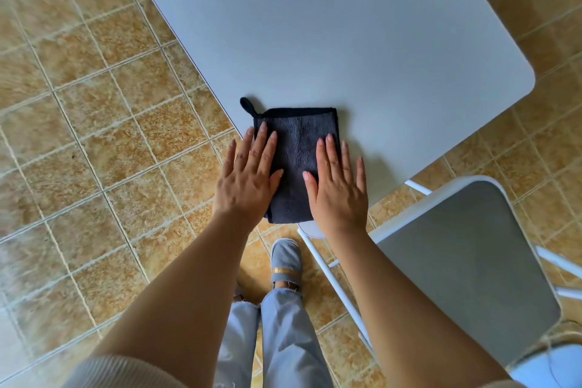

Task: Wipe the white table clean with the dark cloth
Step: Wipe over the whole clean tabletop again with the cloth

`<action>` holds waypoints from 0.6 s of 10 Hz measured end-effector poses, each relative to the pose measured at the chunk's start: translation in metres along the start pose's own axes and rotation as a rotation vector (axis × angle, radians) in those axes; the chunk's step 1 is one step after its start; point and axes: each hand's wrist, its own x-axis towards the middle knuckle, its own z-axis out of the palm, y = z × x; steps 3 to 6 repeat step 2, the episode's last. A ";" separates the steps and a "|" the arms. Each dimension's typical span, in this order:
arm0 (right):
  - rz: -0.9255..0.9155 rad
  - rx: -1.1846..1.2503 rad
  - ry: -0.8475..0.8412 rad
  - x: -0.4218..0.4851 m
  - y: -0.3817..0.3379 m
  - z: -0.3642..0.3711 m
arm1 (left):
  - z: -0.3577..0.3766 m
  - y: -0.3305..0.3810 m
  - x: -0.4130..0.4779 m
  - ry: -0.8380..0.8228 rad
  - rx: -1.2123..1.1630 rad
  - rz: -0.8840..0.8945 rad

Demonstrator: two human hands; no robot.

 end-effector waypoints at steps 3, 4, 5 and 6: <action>-0.028 0.058 -0.021 0.005 -0.003 -0.026 | -0.031 0.011 0.008 -0.116 -0.026 -0.051; -0.028 0.058 -0.021 0.005 -0.003 -0.026 | -0.031 0.011 0.008 -0.116 -0.026 -0.051; -0.028 0.058 -0.021 0.005 -0.003 -0.026 | -0.031 0.011 0.008 -0.116 -0.026 -0.051; -0.028 0.058 -0.021 0.005 -0.003 -0.026 | -0.031 0.011 0.008 -0.116 -0.026 -0.051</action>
